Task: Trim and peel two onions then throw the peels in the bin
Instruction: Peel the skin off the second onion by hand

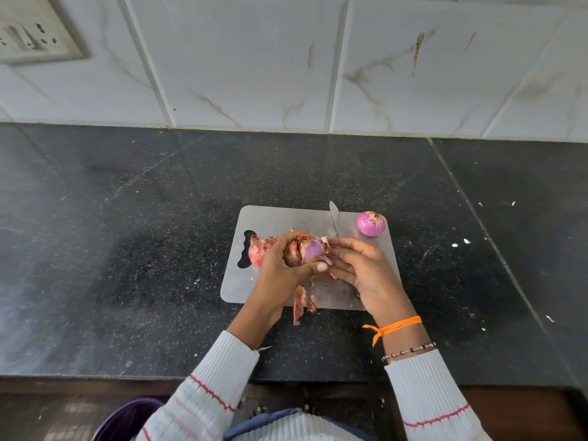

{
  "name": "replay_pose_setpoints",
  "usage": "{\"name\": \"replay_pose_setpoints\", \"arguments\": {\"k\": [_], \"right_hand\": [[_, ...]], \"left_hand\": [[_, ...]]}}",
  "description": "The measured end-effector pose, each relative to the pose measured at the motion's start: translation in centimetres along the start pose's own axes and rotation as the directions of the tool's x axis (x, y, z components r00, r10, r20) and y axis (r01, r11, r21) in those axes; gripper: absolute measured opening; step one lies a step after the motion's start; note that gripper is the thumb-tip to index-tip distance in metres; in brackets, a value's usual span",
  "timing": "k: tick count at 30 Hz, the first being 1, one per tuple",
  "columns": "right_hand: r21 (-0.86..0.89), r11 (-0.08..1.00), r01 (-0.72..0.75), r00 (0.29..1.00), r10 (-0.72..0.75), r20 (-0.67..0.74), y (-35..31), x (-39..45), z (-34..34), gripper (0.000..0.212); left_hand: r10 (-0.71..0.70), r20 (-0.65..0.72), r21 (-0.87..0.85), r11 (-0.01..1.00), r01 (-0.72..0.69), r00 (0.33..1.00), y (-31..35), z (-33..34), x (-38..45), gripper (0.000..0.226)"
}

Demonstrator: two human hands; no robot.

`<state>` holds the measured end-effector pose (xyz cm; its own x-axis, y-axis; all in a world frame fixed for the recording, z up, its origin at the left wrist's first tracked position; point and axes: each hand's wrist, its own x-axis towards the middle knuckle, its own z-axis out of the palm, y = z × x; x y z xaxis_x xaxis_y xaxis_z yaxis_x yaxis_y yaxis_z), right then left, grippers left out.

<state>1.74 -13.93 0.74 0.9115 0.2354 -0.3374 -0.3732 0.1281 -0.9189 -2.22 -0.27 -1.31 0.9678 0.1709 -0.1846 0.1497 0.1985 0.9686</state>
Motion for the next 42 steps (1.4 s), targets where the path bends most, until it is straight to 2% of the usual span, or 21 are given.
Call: {"name": "replay_pose_setpoints", "arguments": {"k": [4,8,16,22,31,33,37,41,42], "right_hand": [[-0.136,0.988,0.076,0.996,-0.070,0.047,0.3,0.1,-0.2,0.011],[-0.200,0.972,0.125,0.992,-0.120,0.034,0.8,0.2,-0.4,0.023],[-0.302,0.929,0.215,0.973,-0.231,-0.015,1.2,0.1,0.3,0.021],[-0.387,0.905,0.174,0.975,-0.215,-0.063,0.9,0.2,0.4,0.026],[-0.461,0.869,0.180,0.961,-0.255,-0.105,1.3,0.1,0.7,0.031],[-0.456,0.870,0.190,0.962,-0.258,-0.093,1.1,0.1,0.4,0.029],[-0.332,0.933,0.140,0.986,-0.162,-0.039,0.5,0.4,-0.1,0.021],[-0.222,0.965,0.137,0.991,-0.134,0.025,0.7,0.1,0.1,0.010],[-0.223,0.965,0.136,0.990,-0.126,0.059,0.9,0.1,0.1,0.014]], "left_hand": [[-0.038,0.015,-0.056,0.998,0.039,0.999,0.0,-0.1,-0.2,0.058],[-0.076,0.052,-0.091,0.993,0.081,0.996,-0.1,0.2,-0.3,0.055],[-0.057,0.088,-0.025,0.998,0.059,0.995,-0.2,-0.3,-0.2,0.047],[-0.040,0.164,0.095,0.995,0.024,0.986,-0.5,-0.9,0.0,0.050],[-0.061,0.181,0.108,0.993,0.041,0.982,-0.4,-0.7,-0.1,0.043],[-0.058,0.162,0.116,0.992,0.040,0.985,-0.2,-0.6,-0.1,0.045],[-0.062,0.099,0.056,0.997,0.057,0.993,0.2,-0.4,0.0,0.041],[-0.084,0.034,0.033,0.996,0.083,0.996,0.0,-0.3,0.2,0.049],[-0.094,0.035,0.018,0.995,0.093,0.995,-0.1,-0.2,0.2,0.050]]}}
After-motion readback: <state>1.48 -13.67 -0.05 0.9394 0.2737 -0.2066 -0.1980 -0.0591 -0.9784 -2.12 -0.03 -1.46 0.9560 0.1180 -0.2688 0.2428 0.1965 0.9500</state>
